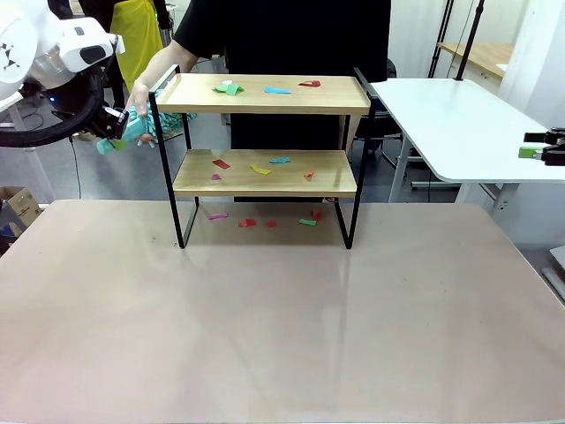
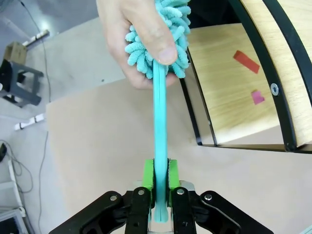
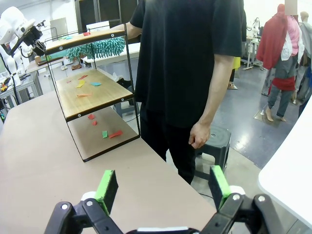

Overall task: Clean the shelf.
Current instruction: Pick up the Duster handed by the human.

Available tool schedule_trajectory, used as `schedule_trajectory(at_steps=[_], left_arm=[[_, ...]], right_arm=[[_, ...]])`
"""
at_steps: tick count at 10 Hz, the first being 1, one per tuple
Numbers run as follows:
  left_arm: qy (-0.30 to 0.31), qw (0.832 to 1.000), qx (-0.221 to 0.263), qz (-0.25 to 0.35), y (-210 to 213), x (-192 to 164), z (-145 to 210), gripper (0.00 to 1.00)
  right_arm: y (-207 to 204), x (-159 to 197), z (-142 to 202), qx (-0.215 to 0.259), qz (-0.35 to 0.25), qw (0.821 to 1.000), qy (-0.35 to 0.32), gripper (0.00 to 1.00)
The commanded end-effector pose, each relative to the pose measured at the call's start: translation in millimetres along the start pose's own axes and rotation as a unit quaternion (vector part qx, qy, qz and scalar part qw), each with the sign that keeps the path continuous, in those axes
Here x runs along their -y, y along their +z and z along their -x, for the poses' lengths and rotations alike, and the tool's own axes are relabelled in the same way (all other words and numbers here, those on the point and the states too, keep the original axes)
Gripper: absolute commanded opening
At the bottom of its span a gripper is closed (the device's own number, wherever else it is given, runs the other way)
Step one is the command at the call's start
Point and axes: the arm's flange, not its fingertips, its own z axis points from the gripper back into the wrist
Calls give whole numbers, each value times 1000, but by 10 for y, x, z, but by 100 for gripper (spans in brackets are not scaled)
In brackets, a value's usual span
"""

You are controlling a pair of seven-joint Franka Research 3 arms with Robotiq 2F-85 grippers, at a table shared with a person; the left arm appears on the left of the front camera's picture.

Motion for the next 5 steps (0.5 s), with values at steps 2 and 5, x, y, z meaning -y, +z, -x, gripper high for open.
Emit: schedule_trajectory(at_steps=[2, 5], left_arm=[[39, 999, -12, -34, 47, 44, -2, 0], [28, 999, -4, -19, -1, -6, 3, 0]], right_arm=[[-7, -12, -24, 1, -1, 1000, 2, 100], [-7, -12, -24, 1, -1, 1000, 2, 100]])
